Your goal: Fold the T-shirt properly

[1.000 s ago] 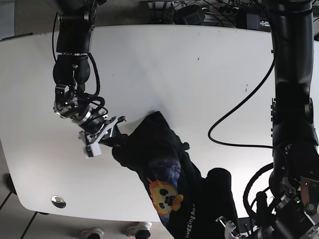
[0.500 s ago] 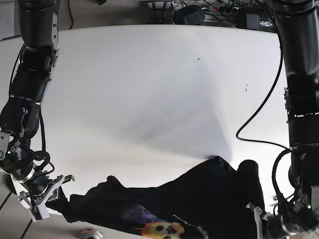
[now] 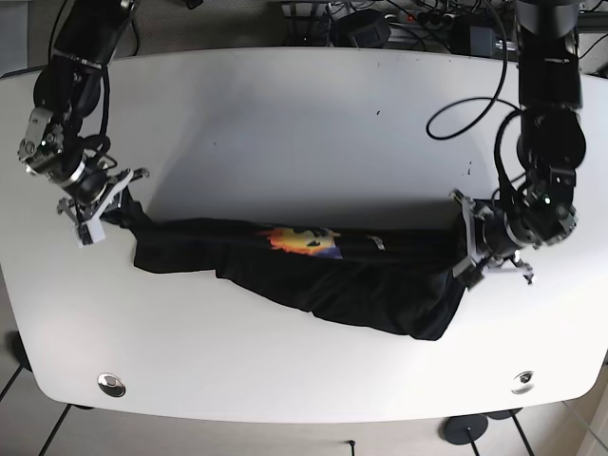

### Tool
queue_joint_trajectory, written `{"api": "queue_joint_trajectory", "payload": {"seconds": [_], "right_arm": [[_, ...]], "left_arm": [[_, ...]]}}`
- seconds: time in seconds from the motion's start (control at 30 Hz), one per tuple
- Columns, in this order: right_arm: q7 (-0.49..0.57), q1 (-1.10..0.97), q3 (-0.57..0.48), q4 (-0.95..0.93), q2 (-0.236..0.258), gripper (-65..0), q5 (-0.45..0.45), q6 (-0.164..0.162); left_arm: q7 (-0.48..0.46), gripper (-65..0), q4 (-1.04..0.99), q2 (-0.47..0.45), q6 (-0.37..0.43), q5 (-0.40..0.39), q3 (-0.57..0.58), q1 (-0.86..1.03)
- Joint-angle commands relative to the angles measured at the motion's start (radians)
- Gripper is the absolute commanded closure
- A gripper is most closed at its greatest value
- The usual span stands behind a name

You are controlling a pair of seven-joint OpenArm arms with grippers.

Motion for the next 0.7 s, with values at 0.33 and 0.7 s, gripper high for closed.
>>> {"api": "queue_joint_trajectory", "payload": {"seconds": [0.33,0.7], "right_arm": [[0.026,-0.307,0.045,0.127,-0.033,-2.1,0.009,-0.005],[0.026,-0.372,0.045,0.133,-0.049,-3.3,0.009,-0.005]], "left_arm": [[-0.002,0.0,0.084,0.051,0.010,0.016,-0.136,0.384],[0.001,-2.6,0.084,0.100,0.015,0.016,-0.161,0.453]]}}
